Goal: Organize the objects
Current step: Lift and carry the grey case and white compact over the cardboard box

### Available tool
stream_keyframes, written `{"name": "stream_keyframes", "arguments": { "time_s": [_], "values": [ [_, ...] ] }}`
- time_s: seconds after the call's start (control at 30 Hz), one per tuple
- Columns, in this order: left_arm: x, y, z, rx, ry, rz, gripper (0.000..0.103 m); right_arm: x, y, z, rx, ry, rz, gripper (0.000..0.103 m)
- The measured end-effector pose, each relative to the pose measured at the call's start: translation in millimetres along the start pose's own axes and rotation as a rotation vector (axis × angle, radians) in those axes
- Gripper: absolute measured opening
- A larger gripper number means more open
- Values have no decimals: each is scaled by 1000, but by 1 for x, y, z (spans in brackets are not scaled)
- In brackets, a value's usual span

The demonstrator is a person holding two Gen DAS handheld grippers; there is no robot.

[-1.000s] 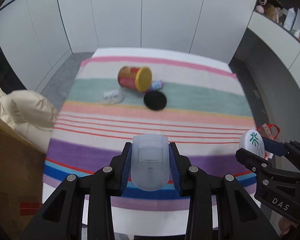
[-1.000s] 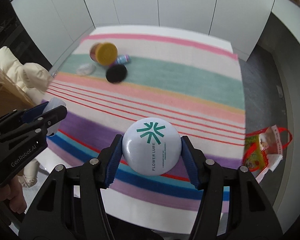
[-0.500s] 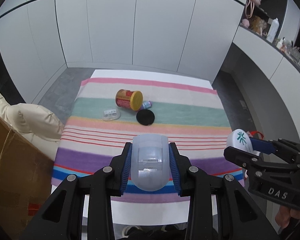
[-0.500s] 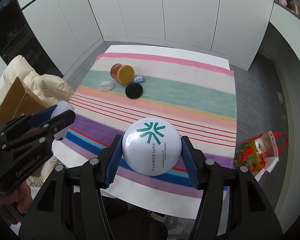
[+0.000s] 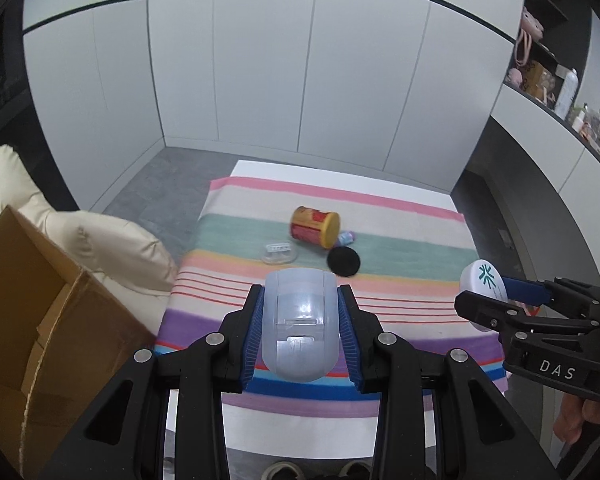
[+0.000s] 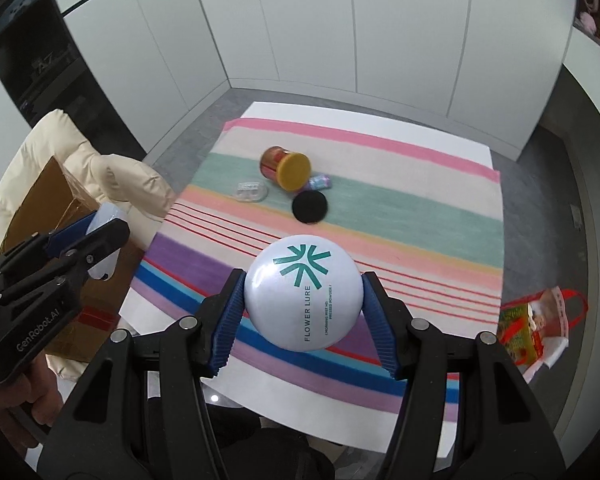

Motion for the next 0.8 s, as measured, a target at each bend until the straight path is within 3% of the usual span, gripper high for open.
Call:
{"name": "stream_keyframes", "arguments": {
  "time_s": [0.8],
  "values": [
    [24,107,-31,-107,-27,-119,36,-15,112,22,-83,-16,-137,60]
  ]
}}
Point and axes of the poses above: each gripper's, at about its wrist camera, not at the fingertips, and z roughly the way its jaws point, y to its left, x to its underside, the point moved 8 cm from there along z, roughly the way its jaws point, and after that the axes turned 5 degrees about z, right-handed, at the moved point
